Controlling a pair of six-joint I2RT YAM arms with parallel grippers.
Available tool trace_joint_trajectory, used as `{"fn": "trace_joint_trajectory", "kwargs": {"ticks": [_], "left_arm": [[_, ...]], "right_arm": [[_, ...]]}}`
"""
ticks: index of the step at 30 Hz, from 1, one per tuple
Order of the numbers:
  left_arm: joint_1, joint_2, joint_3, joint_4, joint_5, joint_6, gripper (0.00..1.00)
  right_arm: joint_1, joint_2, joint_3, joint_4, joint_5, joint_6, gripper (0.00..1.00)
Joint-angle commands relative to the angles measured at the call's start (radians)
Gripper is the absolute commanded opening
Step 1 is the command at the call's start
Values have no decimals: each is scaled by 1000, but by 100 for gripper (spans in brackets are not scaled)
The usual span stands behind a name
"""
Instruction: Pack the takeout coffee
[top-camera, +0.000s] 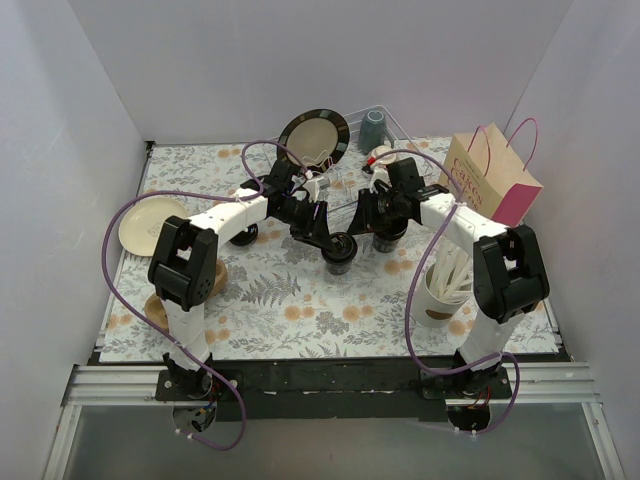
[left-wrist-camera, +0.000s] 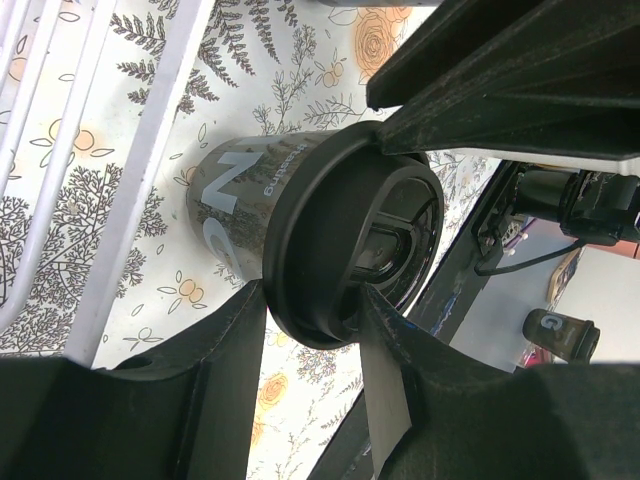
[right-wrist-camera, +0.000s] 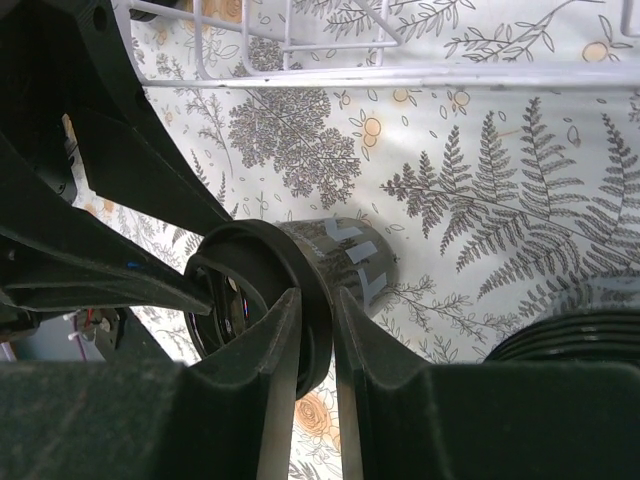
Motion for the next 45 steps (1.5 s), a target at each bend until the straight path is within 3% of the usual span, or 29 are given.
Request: {"fn": "trace_joint_trajectory", "kwargs": {"ticks": [1,18,34,45], "left_arm": [[-13,188,-103,-86,-470,139,34],[-17,183,-153,-69,-496,126,34],[-27,187,-208,-69,-547,99,34],[-29,159,-228,-57,-535,96,34]], "right_arm": [[2,46,53,-53,-78,-52,27],[11,98,-58,-178,107,-143,25],[22,92,-121,-96,167,-126,23],[-11,-21,174,-176,156,33,34]]}}
